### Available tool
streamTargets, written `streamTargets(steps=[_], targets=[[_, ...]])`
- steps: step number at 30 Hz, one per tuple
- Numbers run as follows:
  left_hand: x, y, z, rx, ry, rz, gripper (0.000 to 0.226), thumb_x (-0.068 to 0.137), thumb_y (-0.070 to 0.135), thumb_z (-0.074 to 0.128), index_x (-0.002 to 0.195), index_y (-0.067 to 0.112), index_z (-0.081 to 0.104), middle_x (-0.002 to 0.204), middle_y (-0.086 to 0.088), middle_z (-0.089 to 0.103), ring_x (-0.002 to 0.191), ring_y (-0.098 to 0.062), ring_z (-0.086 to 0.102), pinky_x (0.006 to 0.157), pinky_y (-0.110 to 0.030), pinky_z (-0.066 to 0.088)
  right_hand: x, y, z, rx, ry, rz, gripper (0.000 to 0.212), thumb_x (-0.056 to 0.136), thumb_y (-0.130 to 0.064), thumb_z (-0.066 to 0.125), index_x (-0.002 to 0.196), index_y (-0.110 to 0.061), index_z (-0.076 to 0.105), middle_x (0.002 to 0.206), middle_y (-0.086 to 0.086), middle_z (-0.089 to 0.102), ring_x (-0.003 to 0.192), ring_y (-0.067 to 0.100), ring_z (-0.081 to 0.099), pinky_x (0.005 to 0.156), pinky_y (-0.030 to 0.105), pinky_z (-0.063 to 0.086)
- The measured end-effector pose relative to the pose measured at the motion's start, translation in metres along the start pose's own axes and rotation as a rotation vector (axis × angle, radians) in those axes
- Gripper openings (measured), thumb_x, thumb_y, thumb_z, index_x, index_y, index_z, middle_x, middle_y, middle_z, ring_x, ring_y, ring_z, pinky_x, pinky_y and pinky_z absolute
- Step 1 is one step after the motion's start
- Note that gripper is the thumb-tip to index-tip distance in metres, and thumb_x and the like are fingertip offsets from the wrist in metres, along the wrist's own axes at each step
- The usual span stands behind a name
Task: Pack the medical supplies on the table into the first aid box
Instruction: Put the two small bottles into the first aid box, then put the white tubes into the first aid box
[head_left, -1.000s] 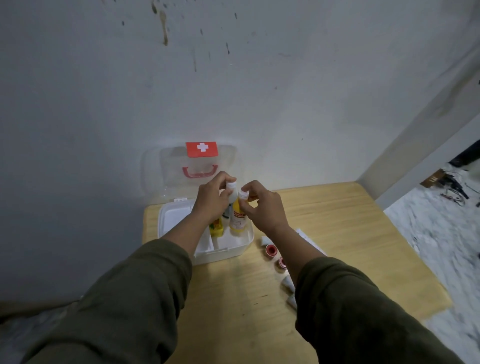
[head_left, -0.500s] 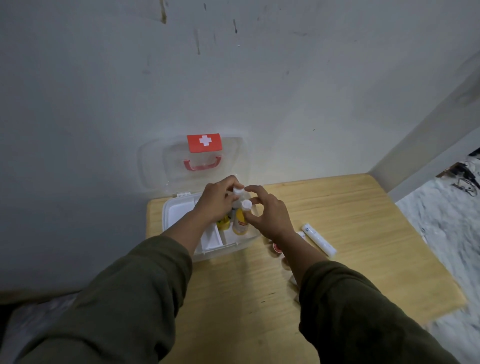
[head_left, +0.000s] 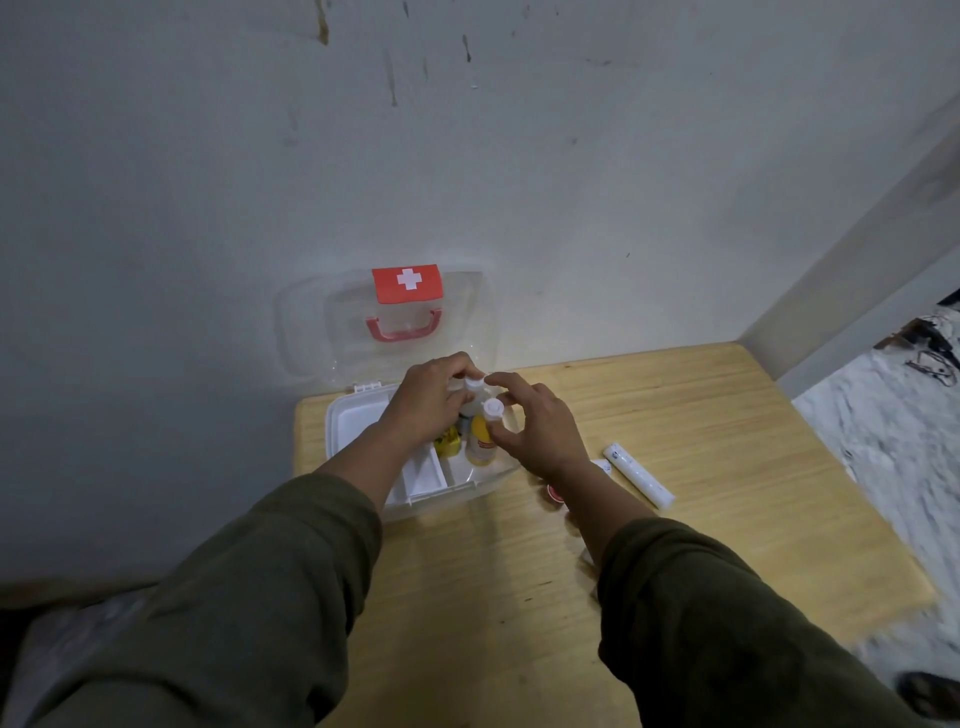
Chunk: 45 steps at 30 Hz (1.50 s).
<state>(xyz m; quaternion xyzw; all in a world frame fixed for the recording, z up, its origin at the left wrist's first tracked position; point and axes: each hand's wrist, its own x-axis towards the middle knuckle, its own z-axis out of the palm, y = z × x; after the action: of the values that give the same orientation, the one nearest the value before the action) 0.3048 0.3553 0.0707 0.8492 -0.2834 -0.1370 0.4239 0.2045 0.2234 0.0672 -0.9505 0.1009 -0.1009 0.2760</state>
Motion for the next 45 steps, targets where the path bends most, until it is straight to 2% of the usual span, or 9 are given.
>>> streamTargets(steps=[6,11,18,22,28,30,34,39,45], targets=[[-0.002,0.001,0.0,-0.002,0.029,0.016,0.023,0.086,0.012,0.063,0.107,0.022,0.064,0.116,-0.001,0.065,0.105,-0.019,0.058,0.087,-0.026,0.045,0.0,0.001,-0.001,-0.021,-0.064,0.017,0.048,0.079,-0.025,0.067,0.124,-0.027,0.051,0.108,0.004,0.067,0.1,0.023,0.054,0.076,0.031,0.042],[-0.004,0.006,-0.004,0.001,0.075,0.017,0.03,0.088,0.014,0.061,0.117,0.024,0.06,0.124,-0.001,0.062,0.112,-0.018,0.058,0.093,-0.026,0.044,0.002,0.002,-0.015,-0.008,-0.097,0.049,0.054,0.076,-0.03,0.074,0.125,-0.028,0.05,0.107,-0.003,0.068,0.104,0.022,0.055,0.081,0.032,0.042],[-0.002,0.035,-0.001,0.0,0.141,0.043,0.029,0.09,0.019,0.06,0.119,0.02,0.057,0.123,-0.001,0.063,0.11,-0.014,0.058,0.09,-0.022,0.042,0.005,0.009,-0.056,-0.019,-0.023,0.062,0.052,0.079,-0.037,0.072,0.124,-0.024,0.051,0.11,0.001,0.066,0.108,0.021,0.057,0.087,0.031,0.043],[-0.002,0.056,0.009,0.02,0.177,0.084,0.029,0.09,0.021,0.06,0.119,0.018,0.057,0.122,-0.002,0.064,0.111,-0.017,0.059,0.094,-0.028,0.046,0.0,0.023,-0.076,-0.036,-0.007,0.051,0.05,0.08,-0.036,0.071,0.124,-0.023,0.051,0.11,0.003,0.066,0.107,0.022,0.058,0.086,0.032,0.044],[0.002,0.088,0.049,0.007,0.199,0.133,0.027,0.09,0.025,0.06,0.114,0.015,0.058,0.115,-0.003,0.065,0.105,-0.015,0.06,0.09,-0.024,0.046,-0.013,0.064,-0.103,-0.061,-0.05,0.053,0.05,0.081,-0.034,0.07,0.125,-0.022,0.05,0.109,0.003,0.065,0.106,0.021,0.058,0.082,0.028,0.042],[0.004,0.095,0.069,-0.007,0.196,0.112,0.027,0.089,0.025,0.061,0.114,0.016,0.058,0.113,-0.002,0.066,0.105,-0.014,0.06,0.091,-0.027,0.048,-0.018,0.083,-0.109,-0.077,-0.096,0.059,0.051,0.081,-0.035,0.07,0.126,-0.023,0.049,0.11,0.003,0.065,0.105,0.02,0.058,0.08,0.027,0.041],[0.004,0.104,0.115,-0.018,0.235,0.014,0.029,0.088,0.024,0.062,0.115,0.016,0.057,0.114,-0.003,0.065,0.106,-0.016,0.06,0.09,-0.03,0.049,-0.022,0.122,-0.122,-0.083,-0.193,0.041,0.051,0.08,-0.031,0.071,0.126,-0.025,0.049,0.108,0.003,0.066,0.097,0.02,0.06,0.08,0.028,0.046],[-0.007,0.103,0.164,0.039,0.35,-0.237,0.034,0.088,0.028,0.062,0.118,0.015,0.054,0.116,-0.006,0.062,0.104,-0.021,0.058,0.083,-0.028,0.043,-0.023,0.162,-0.127,-0.074,-0.373,0.053,0.051,0.081,-0.028,0.07,0.128,-0.029,0.047,0.108,0.004,0.066,0.089,0.022,0.063,0.085,0.032,0.051],[-0.021,0.1,0.199,0.21,0.455,-0.757,0.053,0.088,0.043,0.058,0.13,0.013,0.043,0.13,-0.015,0.045,0.121,-0.032,0.045,0.091,-0.042,0.043,-0.025,0.18,-0.117,-0.049,-0.496,0.037,0.049,0.084,-0.026,0.067,0.128,-0.028,0.048,0.11,0.008,0.066,0.099,0.021,0.06,0.083,0.027,0.043]])
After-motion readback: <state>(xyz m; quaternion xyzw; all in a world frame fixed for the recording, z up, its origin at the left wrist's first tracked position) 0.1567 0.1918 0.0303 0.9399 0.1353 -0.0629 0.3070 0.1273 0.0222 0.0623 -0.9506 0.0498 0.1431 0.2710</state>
